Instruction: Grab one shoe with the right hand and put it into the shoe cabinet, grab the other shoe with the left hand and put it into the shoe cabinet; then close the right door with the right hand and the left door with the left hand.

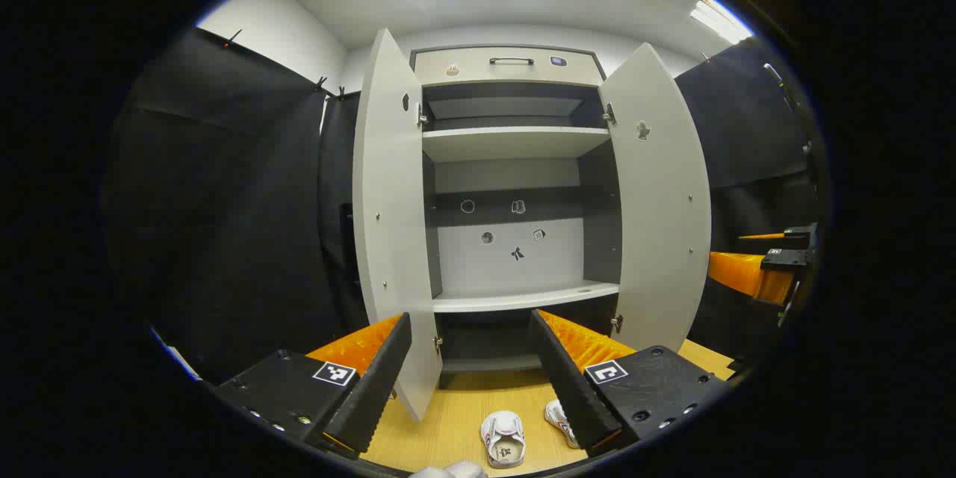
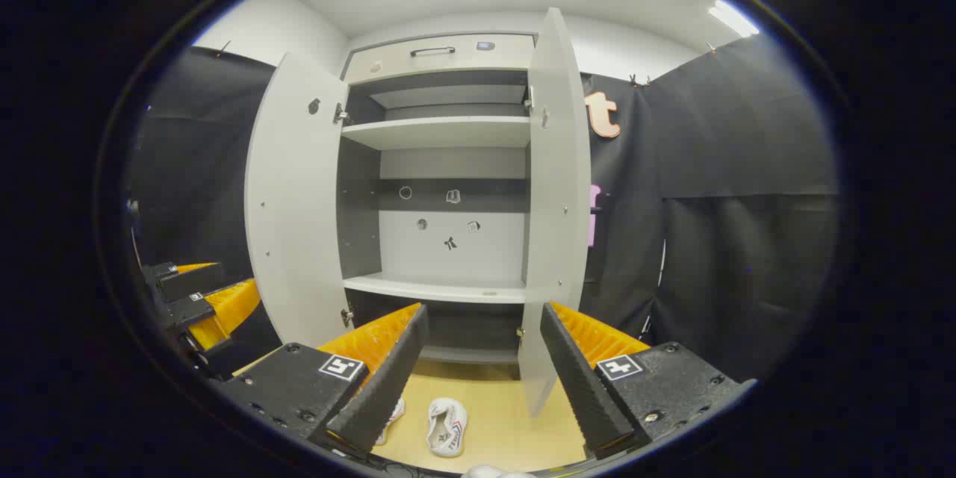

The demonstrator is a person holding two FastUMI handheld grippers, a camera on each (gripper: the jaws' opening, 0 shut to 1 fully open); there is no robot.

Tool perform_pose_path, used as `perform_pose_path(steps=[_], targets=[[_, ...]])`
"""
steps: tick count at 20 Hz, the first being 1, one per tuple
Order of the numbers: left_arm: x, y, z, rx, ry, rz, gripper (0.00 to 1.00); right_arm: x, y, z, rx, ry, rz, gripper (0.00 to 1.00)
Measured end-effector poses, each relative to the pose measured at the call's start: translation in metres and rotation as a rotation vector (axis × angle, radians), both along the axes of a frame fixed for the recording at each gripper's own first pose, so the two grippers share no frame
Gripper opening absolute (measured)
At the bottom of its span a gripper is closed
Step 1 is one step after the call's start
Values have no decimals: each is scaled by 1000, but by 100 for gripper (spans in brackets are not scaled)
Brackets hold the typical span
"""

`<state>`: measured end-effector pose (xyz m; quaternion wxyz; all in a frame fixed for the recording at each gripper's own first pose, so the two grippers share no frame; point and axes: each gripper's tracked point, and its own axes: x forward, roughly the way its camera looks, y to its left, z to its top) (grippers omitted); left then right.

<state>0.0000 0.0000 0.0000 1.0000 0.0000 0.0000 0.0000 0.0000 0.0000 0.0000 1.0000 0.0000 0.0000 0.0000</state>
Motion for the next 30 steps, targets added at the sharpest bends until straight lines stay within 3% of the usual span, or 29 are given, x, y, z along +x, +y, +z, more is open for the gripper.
perform_pose_path(steps=[8, 9, 14, 18, 24, 28, 30], targets=[[-3, -1, 7, 3, -11, -15, 95, -9, -1, 0, -3, -4, -13, 97], [-3, -1, 8, 3, -11, -17, 100, -9, -1, 0, -3, -6, -14, 99], [-7, 4, 6, 6, -9, -14, 96, -7, 9, -22, -7, 33, 3, 98], [-11, 12, 1, 23, 0, 0, 95, -1, 27, -86, -12, 163, 44, 98], [-21, 23, -16, 15, 52, 29, 95, 9, 60, -230, -50, 457, 113, 99], [-29, 27, -22, 19, 78, 38, 96, 17, 91, -317, 31, 655, 175, 98], [-32, 33, -24, 23, 89, 53, 96, 30, 101, -347, 56, 696, 178, 94]])
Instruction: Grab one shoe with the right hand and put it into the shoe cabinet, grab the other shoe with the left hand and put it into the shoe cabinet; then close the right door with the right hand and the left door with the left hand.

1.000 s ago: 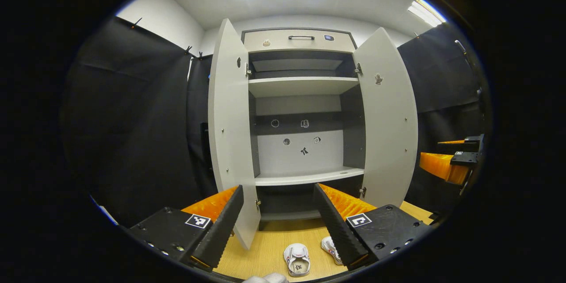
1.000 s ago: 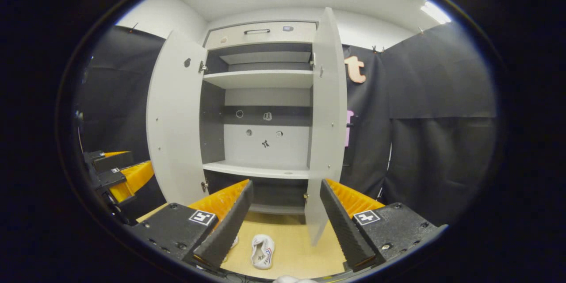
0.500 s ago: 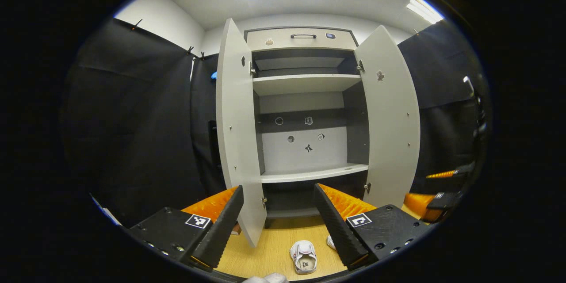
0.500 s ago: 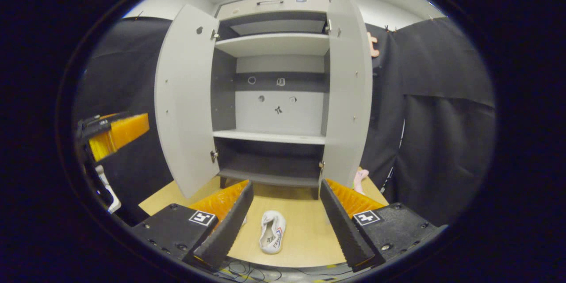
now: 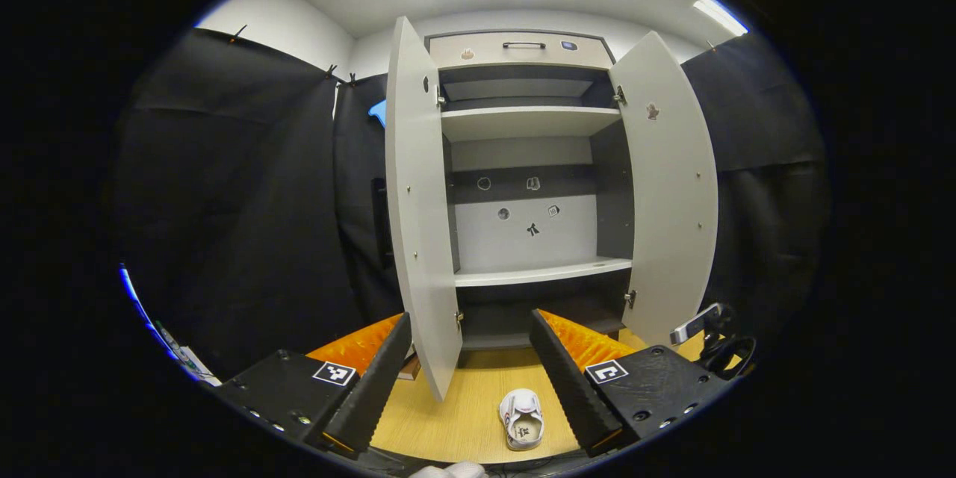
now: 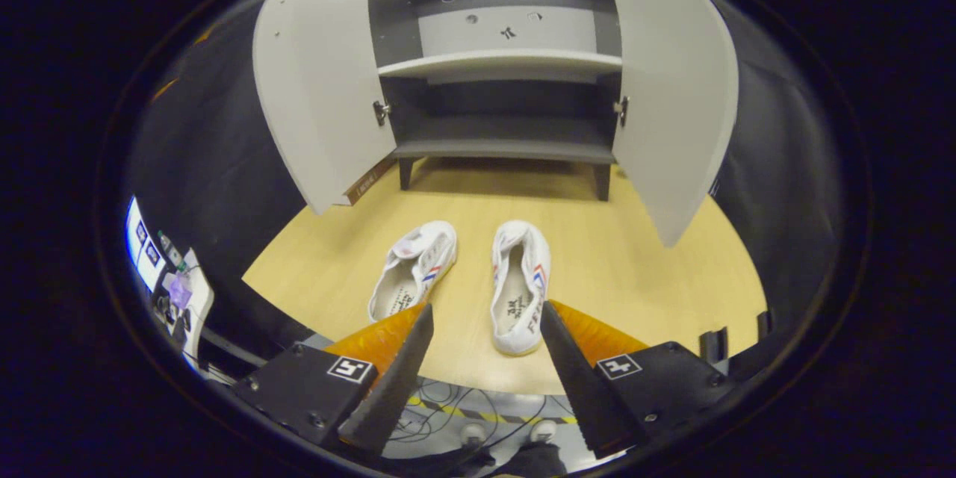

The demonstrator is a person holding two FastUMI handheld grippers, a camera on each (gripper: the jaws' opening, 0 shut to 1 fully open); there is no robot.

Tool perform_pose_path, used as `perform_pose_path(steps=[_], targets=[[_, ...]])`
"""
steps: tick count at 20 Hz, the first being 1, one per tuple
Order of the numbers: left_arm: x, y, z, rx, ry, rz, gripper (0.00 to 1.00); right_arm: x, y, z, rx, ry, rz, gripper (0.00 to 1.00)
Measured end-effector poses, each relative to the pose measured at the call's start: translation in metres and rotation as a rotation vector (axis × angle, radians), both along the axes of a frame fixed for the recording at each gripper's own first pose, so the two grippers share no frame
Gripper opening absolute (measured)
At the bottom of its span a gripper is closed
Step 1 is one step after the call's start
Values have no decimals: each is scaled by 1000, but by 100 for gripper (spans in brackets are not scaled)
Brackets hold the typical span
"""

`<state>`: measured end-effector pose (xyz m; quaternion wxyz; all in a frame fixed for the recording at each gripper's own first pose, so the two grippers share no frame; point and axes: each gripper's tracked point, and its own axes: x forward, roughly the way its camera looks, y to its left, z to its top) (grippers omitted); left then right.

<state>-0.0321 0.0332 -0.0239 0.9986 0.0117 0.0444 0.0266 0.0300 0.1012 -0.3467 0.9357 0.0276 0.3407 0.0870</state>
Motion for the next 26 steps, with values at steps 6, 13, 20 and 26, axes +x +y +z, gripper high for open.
perform_pose_path(steps=[6, 13, 20, 26], targets=[[-5, 23, -5, 10, 27, 62, 96, 55, 11, -55, -35, 67, -12, 83], [5, 38, -3, 50, 58, 110, 96, 118, 15, -91, -43, 85, -20, 76], [23, 30, -4, 71, 59, 95, 96, 156, 19, -106, -5, 69, -48, 24], [37, 22, -8, 23, 59, 69, 96, 151, 8, -99, 7, 142, 9, 5]])
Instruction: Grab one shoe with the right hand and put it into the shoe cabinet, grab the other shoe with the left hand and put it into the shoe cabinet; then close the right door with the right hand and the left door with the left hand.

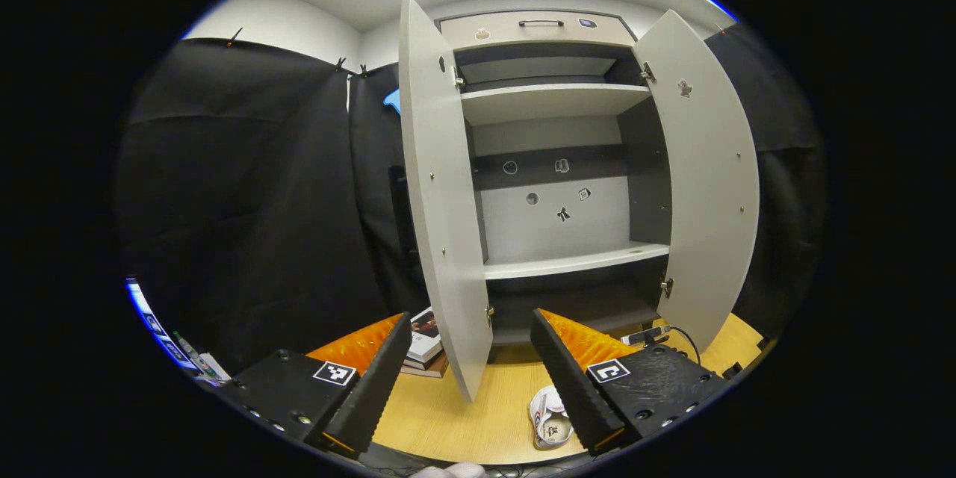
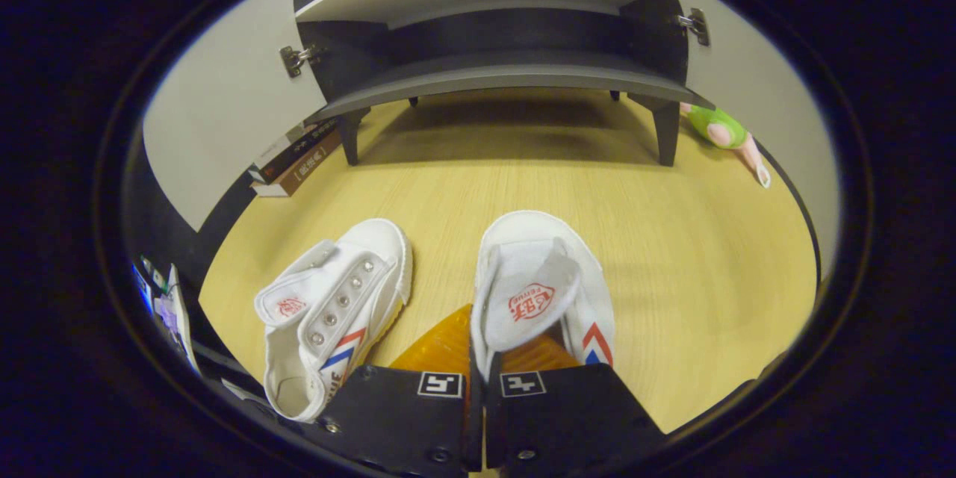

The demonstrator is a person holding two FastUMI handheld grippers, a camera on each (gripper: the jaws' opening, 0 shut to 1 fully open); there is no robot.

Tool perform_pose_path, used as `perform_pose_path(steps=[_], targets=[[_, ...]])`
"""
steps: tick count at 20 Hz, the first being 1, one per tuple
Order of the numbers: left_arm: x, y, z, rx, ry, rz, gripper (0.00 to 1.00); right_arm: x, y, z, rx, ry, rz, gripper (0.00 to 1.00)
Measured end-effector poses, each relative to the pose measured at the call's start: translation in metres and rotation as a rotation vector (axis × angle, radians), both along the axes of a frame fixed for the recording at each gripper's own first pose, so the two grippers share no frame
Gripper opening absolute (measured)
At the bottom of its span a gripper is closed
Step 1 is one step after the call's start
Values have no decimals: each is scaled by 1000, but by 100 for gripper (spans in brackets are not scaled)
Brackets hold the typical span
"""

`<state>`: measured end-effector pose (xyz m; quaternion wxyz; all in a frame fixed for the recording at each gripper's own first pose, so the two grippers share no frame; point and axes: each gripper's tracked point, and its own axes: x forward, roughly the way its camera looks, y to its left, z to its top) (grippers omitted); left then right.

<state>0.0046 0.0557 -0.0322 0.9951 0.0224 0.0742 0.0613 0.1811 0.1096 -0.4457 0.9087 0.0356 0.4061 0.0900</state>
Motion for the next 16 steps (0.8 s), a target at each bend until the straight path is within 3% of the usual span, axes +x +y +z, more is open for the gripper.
perform_pose_path(steps=[7, 12, 16], targets=[[-1, -6, 2, -7, -21, -55, 96, -31, -8, 69, -31, -77, 24, 5], [-10, -11, -7, -32, -28, -75, 97, -34, -11, 181, -2, -243, 5, 5], [-13, -24, -9, -42, -25, -87, 96, -16, -11, 284, 1, -398, 1, 5]])
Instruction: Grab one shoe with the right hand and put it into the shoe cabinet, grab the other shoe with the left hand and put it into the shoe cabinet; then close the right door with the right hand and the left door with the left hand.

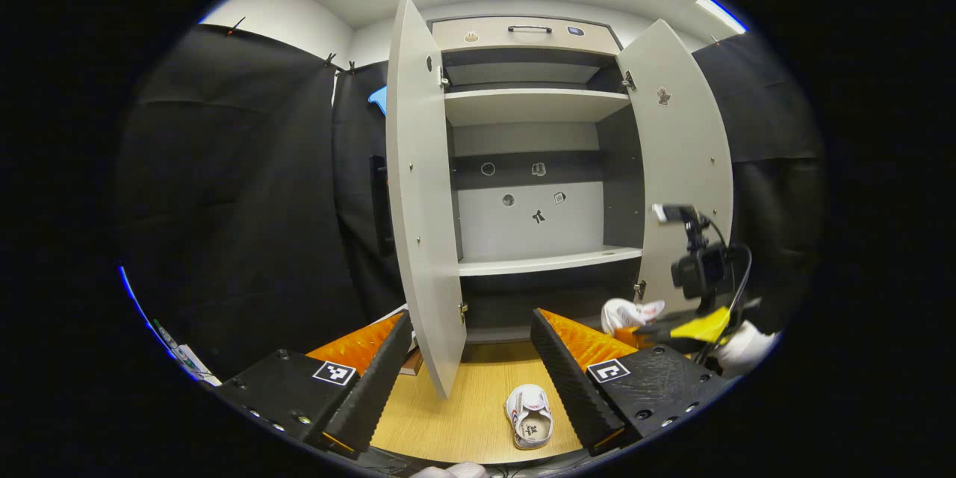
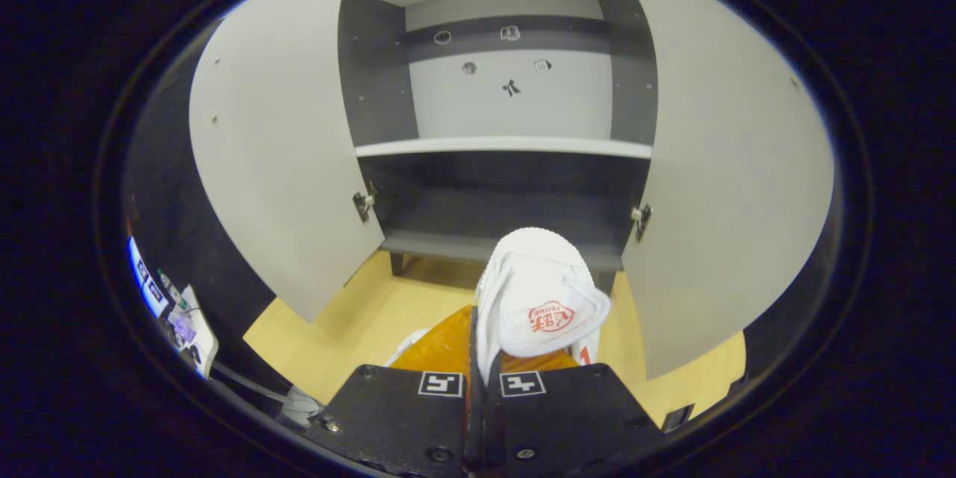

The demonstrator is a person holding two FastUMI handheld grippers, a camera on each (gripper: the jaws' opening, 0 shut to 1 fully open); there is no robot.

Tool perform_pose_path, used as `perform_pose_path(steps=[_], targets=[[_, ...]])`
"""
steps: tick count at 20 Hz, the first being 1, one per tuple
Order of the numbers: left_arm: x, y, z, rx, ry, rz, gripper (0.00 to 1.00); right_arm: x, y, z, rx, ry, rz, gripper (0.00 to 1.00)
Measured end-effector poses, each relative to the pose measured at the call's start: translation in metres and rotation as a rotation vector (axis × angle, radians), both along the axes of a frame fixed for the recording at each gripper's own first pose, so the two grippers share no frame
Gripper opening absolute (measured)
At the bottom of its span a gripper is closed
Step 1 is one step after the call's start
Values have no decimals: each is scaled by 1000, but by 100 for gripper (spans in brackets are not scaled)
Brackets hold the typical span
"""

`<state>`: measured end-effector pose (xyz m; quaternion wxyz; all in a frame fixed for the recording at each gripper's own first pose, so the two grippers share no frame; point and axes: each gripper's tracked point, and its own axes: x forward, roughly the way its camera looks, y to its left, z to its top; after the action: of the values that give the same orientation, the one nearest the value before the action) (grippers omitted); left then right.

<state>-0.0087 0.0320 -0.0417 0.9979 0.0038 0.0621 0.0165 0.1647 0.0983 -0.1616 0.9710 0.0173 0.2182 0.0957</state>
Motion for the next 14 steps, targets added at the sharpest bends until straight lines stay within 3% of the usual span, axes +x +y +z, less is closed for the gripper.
perform_pose_path(steps=[6, 7, 14], targets=[[1, -15, 11, 6, -29, 28, 100, 62, -3, 120, -3, -193, -4, 5], [2, -16, 12, 12, -31, 36, 96, 76, -3, 135, 1, -214, -6, 5], [9, -1, 17, 3, -37, 158, 96, 190, -7, 191, -31, -293, -35, 5]])
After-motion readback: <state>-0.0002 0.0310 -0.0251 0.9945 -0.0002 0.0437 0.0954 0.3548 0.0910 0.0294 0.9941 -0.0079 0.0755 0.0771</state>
